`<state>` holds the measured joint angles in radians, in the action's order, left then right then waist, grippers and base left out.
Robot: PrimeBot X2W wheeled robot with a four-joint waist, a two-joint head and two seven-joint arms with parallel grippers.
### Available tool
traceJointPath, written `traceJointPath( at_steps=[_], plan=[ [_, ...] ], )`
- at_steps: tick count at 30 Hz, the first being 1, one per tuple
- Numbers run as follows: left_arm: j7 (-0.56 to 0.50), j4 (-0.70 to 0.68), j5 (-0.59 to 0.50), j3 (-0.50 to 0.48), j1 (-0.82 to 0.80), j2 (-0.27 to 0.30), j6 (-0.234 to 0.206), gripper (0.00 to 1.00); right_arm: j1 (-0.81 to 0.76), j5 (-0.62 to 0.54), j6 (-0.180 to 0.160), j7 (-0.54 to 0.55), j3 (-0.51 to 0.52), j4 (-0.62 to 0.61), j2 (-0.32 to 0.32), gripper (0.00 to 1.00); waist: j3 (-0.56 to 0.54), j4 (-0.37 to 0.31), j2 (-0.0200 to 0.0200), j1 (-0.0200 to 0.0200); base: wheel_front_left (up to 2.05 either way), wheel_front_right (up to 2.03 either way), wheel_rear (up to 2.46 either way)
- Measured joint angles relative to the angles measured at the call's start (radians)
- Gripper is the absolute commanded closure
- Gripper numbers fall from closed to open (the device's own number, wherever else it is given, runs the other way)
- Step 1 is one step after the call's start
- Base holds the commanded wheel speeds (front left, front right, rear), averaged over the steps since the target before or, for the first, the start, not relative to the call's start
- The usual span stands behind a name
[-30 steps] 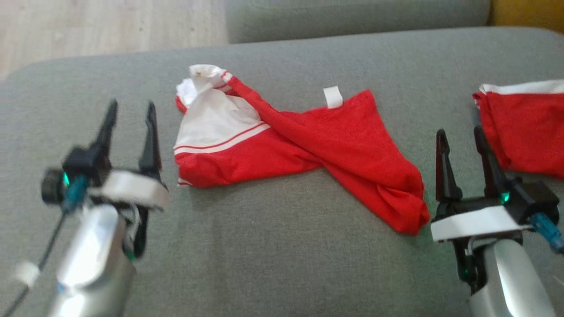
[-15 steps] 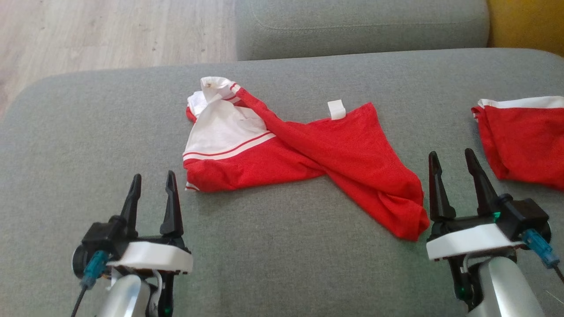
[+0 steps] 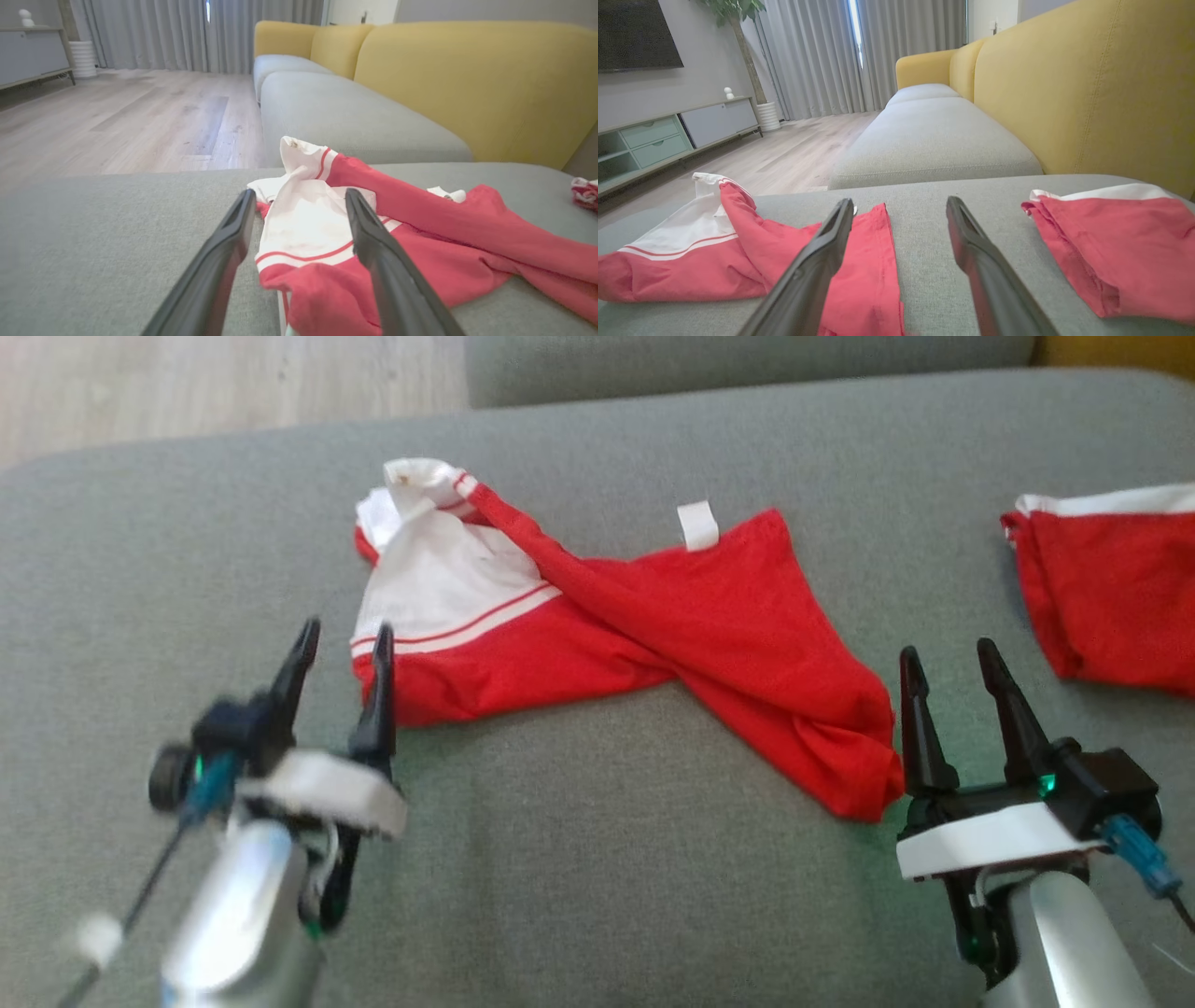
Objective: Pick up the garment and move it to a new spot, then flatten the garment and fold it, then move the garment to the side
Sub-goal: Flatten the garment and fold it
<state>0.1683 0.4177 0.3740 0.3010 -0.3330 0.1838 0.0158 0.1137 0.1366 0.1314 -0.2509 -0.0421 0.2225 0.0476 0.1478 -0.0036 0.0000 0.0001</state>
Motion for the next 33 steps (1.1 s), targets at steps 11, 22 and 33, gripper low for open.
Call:
traceJointPath(
  at_steps=[11, 22, 33],
  plan=[
    [-0.168, 0.255, -0.088, 0.081, -0.344, 0.065, 0.056, 0.0, 0.077, 0.0, 0.0, 0.0, -0.017, -0.016, 0.0, 0.0, 0.13, -0.044, 0.0, 0.0002, 0.0, 0.0, 0.0],
    [-0.13, 0.457, -0.128, 0.122, -0.488, 0.075, 0.074, 0.0, 0.089, 0.0, 0.0, 0.0, -0.011, -0.019, 0.0, 0.0, 0.205, -0.086, 0.0, 0.0, 0.0, 0.0, 0.0],
    [-0.086, 0.584, -0.128, 0.152, -0.566, 0.057, 0.09, 1.0, 0.103, 0.0, 0.0, 0.0, -0.009, -0.021, 0.0, 0.0, 0.222, -0.088, 0.0, -0.0001, 0.0, 0.0, 0.0]
  ],
)
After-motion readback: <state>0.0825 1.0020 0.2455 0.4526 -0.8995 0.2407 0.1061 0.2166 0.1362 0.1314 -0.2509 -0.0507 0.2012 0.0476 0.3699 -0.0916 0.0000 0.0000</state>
